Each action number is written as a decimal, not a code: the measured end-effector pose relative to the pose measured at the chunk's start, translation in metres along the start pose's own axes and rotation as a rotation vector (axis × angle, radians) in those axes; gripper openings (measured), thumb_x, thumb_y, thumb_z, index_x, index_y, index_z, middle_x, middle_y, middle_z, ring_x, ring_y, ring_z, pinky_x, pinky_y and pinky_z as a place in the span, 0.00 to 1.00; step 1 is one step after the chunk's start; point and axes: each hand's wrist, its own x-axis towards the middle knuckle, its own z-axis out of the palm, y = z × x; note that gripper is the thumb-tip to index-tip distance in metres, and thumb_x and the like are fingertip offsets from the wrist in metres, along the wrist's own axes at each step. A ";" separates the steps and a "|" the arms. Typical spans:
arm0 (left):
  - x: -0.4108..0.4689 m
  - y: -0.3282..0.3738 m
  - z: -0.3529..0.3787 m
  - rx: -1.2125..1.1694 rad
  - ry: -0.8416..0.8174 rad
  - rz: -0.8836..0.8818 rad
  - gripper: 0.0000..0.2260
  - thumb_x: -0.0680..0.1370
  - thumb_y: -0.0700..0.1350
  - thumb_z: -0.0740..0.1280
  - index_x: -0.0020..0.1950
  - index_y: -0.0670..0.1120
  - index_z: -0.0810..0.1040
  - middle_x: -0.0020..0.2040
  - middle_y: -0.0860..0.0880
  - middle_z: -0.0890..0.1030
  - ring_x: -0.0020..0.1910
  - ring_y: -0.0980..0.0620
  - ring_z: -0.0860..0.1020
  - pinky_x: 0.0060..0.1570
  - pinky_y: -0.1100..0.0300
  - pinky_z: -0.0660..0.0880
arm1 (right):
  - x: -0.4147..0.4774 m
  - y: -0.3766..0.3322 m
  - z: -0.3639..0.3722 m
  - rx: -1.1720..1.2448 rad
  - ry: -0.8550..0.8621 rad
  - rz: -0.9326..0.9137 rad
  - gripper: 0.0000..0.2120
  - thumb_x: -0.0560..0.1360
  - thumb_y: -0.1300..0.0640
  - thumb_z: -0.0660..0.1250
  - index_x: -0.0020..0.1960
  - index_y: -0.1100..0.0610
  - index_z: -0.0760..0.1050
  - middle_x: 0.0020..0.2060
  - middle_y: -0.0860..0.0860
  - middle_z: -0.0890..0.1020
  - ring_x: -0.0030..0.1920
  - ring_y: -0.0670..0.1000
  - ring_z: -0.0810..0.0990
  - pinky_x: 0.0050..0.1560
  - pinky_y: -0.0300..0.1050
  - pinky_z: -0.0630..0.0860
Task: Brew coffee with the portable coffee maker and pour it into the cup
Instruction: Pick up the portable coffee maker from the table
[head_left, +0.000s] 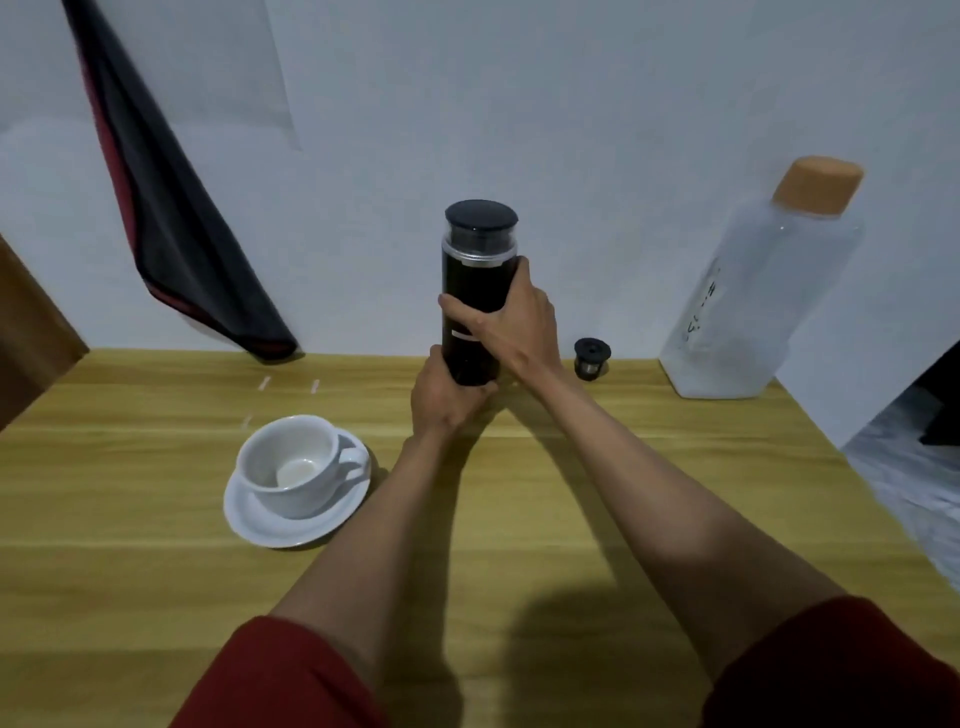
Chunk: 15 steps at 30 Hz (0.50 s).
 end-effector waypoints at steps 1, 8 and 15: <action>-0.001 0.001 -0.001 0.015 0.005 0.008 0.29 0.68 0.50 0.78 0.63 0.43 0.71 0.57 0.45 0.81 0.55 0.44 0.79 0.53 0.48 0.78 | -0.002 -0.003 -0.002 -0.002 0.008 -0.006 0.33 0.61 0.33 0.73 0.55 0.52 0.67 0.48 0.46 0.81 0.47 0.52 0.81 0.47 0.51 0.80; -0.038 0.014 -0.019 0.024 0.023 0.034 0.30 0.68 0.51 0.79 0.63 0.43 0.71 0.57 0.46 0.81 0.56 0.45 0.80 0.54 0.46 0.78 | -0.037 -0.032 -0.029 -0.011 0.022 -0.008 0.34 0.61 0.32 0.72 0.55 0.53 0.68 0.48 0.47 0.82 0.48 0.53 0.81 0.48 0.52 0.80; -0.096 0.007 -0.026 0.017 0.005 0.001 0.31 0.67 0.52 0.79 0.65 0.44 0.72 0.57 0.47 0.82 0.55 0.46 0.80 0.54 0.49 0.78 | -0.088 -0.040 -0.044 -0.026 -0.034 0.021 0.33 0.61 0.34 0.74 0.55 0.54 0.68 0.47 0.47 0.82 0.48 0.53 0.82 0.46 0.51 0.80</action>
